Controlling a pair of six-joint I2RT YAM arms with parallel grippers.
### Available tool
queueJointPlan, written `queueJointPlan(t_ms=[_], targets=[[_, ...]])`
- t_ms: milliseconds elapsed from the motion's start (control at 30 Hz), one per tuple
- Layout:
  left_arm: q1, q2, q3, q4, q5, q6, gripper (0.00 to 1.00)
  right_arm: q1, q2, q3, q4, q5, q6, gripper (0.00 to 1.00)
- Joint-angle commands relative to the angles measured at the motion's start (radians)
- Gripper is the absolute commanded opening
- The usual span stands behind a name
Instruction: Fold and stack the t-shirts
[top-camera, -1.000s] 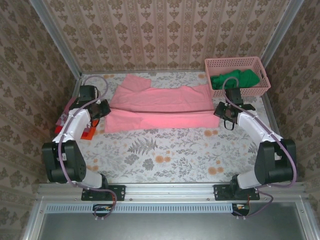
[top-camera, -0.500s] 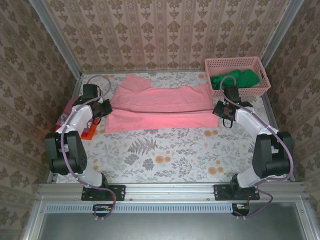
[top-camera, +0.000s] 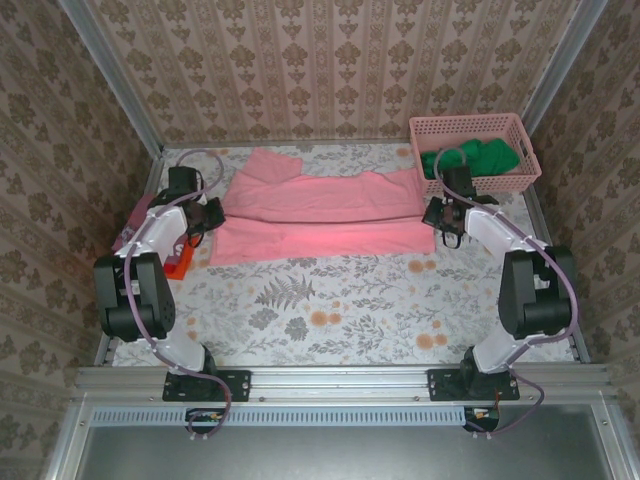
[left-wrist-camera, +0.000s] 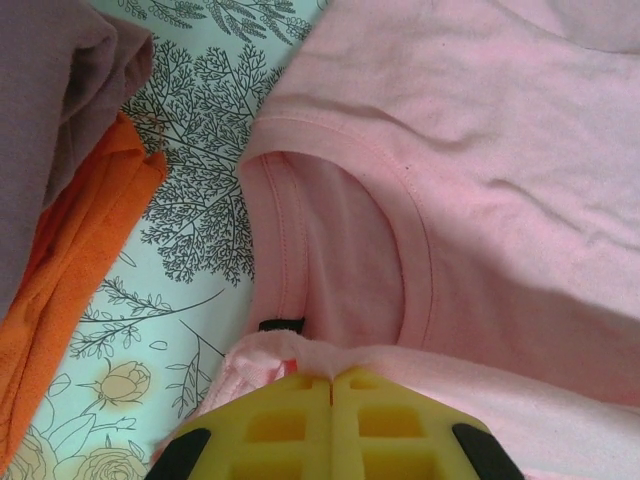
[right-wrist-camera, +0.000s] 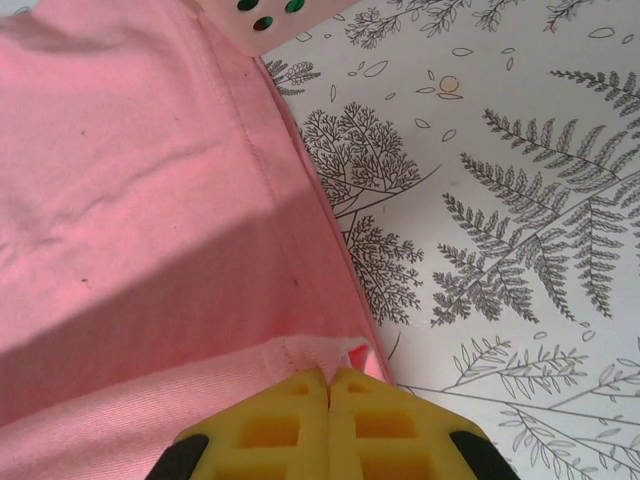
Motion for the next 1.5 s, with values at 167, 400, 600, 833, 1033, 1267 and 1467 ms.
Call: queueJointPlan(t_ms=[167,400,600,833,1033,1267,1467], targets=[[0.011,0.036,0.038,0.011,-0.013,0.004,0.0,-0.005,0.077,0.068,0.008,-0.01,-0.032,0.0],[0.008,0.051,0.047,0.044,-0.003,-0.023,0.21,-0.007,0.07,0.055,0.094,-0.008,-0.063,0.15],[-0.007,-0.026,-0.004,0.091,-0.023,-0.054,0.75,0.0,-0.036,-0.021,0.192,-0.057,-0.085,0.63],[-0.059,-0.102,-0.131,0.2,-0.003,-0.119,0.89,0.143,-0.073,-0.109,0.208,0.012,-0.156,0.72],[-0.109,-0.009,-0.167,0.296,0.077,-0.209,0.77,0.162,0.05,-0.122,0.206,-0.082,-0.01,0.65],[-0.105,0.027,-0.248,0.343,0.06,-0.226,0.72,0.147,0.1,-0.154,0.145,-0.069,0.012,0.62],[-0.097,-0.037,-0.389,0.335,0.049,-0.24,0.72,0.125,0.006,-0.244,0.059,-0.066,0.025,0.62]])
